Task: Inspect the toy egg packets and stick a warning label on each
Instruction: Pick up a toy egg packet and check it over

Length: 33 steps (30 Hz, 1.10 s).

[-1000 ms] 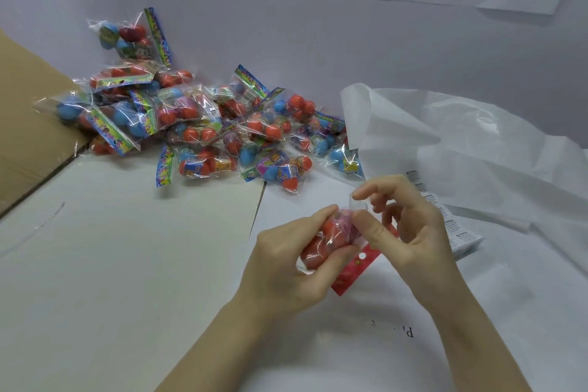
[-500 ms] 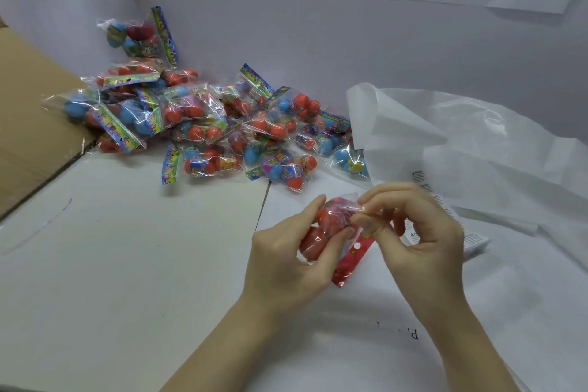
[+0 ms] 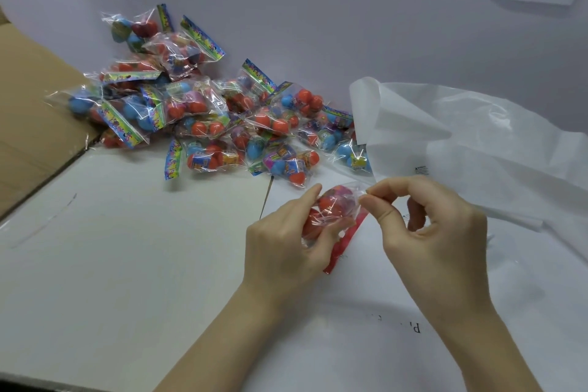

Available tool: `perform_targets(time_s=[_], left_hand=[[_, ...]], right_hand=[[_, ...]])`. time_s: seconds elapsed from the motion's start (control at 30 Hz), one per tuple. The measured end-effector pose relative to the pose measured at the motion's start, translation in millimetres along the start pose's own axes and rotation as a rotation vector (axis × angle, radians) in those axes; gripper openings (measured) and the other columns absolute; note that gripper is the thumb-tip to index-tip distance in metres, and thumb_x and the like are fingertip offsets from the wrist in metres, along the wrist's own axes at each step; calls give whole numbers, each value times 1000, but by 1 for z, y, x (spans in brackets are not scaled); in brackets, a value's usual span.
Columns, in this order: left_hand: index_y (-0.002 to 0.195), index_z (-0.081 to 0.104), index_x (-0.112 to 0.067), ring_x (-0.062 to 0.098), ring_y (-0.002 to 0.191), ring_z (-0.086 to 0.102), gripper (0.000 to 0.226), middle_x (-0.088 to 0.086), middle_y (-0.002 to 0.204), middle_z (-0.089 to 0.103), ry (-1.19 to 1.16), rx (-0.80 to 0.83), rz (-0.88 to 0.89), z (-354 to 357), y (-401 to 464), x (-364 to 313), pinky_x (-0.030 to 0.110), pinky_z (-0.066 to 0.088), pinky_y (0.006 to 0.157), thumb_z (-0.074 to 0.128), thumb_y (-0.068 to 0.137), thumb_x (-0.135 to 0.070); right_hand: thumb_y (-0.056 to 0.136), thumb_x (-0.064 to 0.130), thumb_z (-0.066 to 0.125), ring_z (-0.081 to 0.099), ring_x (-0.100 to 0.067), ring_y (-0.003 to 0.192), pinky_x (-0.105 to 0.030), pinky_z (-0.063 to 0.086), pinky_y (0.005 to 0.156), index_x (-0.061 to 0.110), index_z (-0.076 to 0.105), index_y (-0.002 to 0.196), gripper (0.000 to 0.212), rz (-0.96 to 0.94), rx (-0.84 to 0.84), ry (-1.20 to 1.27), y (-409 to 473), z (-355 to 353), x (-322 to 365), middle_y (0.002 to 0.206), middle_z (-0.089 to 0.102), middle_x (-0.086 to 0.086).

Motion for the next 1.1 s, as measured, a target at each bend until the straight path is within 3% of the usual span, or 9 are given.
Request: perform_targets(time_s=[0.1, 0.23, 0.33, 0.43, 0.53, 0.7, 0.9, 1.0, 1.1], left_hand=[[95, 71, 3, 18, 50, 63, 46, 8, 70, 72, -15, -29, -11, -3, 2, -2, 27, 50, 43, 64, 72, -37], [93, 71, 2, 18, 59, 67, 49, 8, 77, 73, -51, -48, -41, -6, 3, -4, 27, 53, 50, 62, 72, -42], [96, 70, 0, 4, 73, 61, 50, -5, 82, 67, -234, -8, -125, -3, 3, 1, 10, 50, 63, 68, 68, -41], [99, 66, -20, -10, 76, 58, 37, -18, 86, 62, -442, 98, -254, 8, 1, 9, 3, 45, 68, 74, 65, -32], [92, 61, -34, -10, 77, 60, 25, -21, 84, 63, -629, 203, -408, 20, -4, 14, 6, 47, 67, 70, 69, -39], [84, 66, -36, -3, 75, 63, 30, -19, 72, 69, -827, 248, -588, 30, -8, 18, 12, 50, 59, 62, 58, -52], [75, 65, -37, -10, 68, 61, 18, -27, 66, 67, -818, 242, -607, 28, -7, 19, 5, 44, 51, 64, 58, -41], [73, 64, -39, -11, 69, 62, 13, -30, 65, 66, -794, 246, -629, 29, -8, 21, 5, 44, 53, 69, 61, -35], [73, 64, -40, -10, 70, 63, 19, -28, 66, 67, -788, 243, -644, 30, -9, 24, 6, 46, 54, 73, 68, -24]], right_hand=[[69, 11, 71, 44, 12, 56, -4, 30, 56, 15, 67, 66, 6, 32, 37, -10, 4, -2, 3, 49, 34, 28], [70, 7, 77, 46, 7, 52, -4, 31, 53, 21, 68, 65, 17, 97, 81, 30, 10, -1, 2, 49, 48, 29], [71, 14, 76, 42, -5, 49, -11, 31, 48, 34, 62, 65, 25, 174, 87, 150, 18, 2, -5, 57, 55, 29], [70, 15, 76, 36, -10, 48, -14, 30, 45, 37, 62, 70, 26, 275, 120, 286, 21, 7, -21, 59, 60, 22], [69, 11, 77, 34, -10, 48, -13, 33, 44, 32, 66, 73, 24, 356, 162, 370, 21, 11, -33, 58, 63, 16], [69, 11, 77, 35, -7, 43, -10, 30, 42, 37, 63, 69, 29, 348, 211, 299, 24, 12, -37, 57, 62, 22], [71, 19, 75, 41, -1, 46, -9, 34, 47, 38, 64, 73, 22, 374, 245, 242, 18, 22, -51, 57, 61, 18], [72, 32, 71, 57, 1, 58, -14, 46, 58, 33, 65, 81, 11, 492, 279, 407, 12, 29, -59, 63, 67, 8], [47, 54, 66, 66, -1, 68, -12, 51, 62, 28, 65, 86, 46, 603, 290, 568, 5, 32, -69, 74, 73, 9]])
Point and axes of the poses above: each hand's wrist, its own y-axis towards the middle knuckle, its own z-axis out of the palm, x = y × z, the point moved 9 cm from there along y, towards the middle knuckle
